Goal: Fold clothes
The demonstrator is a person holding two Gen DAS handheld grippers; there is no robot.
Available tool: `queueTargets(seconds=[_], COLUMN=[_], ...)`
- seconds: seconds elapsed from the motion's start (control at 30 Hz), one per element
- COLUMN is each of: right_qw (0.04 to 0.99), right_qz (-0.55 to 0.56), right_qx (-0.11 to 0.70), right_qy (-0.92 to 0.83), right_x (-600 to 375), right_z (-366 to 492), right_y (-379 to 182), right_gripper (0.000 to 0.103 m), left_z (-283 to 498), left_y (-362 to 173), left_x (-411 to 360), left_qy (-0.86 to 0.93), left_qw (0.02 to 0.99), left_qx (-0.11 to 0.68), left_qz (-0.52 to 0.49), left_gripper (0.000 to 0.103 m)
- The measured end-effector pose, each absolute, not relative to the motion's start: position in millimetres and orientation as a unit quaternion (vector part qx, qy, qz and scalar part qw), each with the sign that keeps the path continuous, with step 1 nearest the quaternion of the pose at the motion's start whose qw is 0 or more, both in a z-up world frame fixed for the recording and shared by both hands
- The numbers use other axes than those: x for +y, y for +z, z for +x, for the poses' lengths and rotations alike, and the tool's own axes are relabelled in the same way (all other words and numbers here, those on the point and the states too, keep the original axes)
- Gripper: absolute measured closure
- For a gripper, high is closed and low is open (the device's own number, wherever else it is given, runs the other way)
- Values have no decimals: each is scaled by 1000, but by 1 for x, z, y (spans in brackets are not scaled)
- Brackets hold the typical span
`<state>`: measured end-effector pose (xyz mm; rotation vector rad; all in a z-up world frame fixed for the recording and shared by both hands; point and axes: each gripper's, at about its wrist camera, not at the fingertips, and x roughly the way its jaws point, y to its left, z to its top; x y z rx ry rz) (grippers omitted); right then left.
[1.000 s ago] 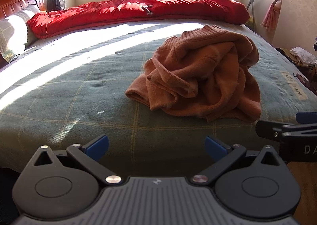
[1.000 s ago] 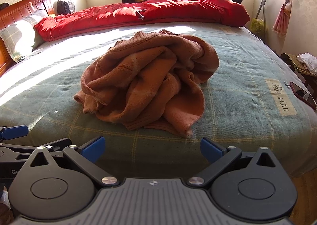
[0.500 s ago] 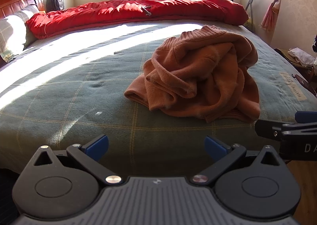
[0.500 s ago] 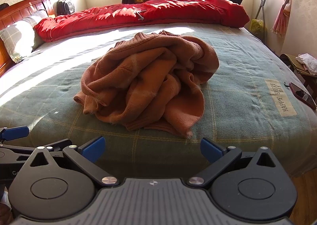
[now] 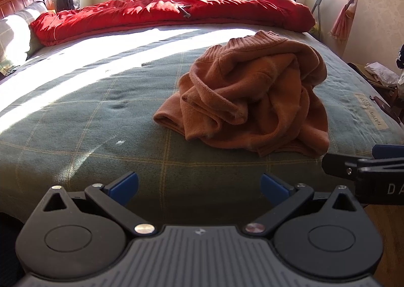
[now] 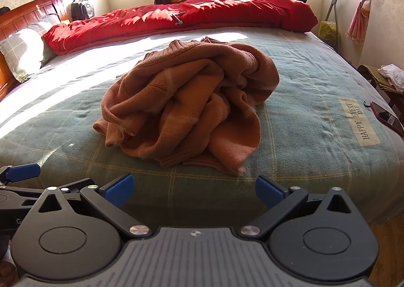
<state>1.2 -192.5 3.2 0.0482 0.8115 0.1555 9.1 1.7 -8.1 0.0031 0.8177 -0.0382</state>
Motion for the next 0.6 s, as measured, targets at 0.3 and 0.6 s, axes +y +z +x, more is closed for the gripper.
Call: queueTargets(seconds=[0.3,0.6], right_qw=[913,912], right_qz=[28,26], right_qx=[400,403], right_qy=[73,76], right_x=[-194,-195], right_z=[2,7], right_y=[1,-2], right_gripper=[0,0], left_z=[12,16], left_y=[-11,-13], left_x=[1,1], left_qy=[-17,-16], left_qw=[916,915], left_qx=[401,403], left_qz=[2,3], left_gripper=[0,0])
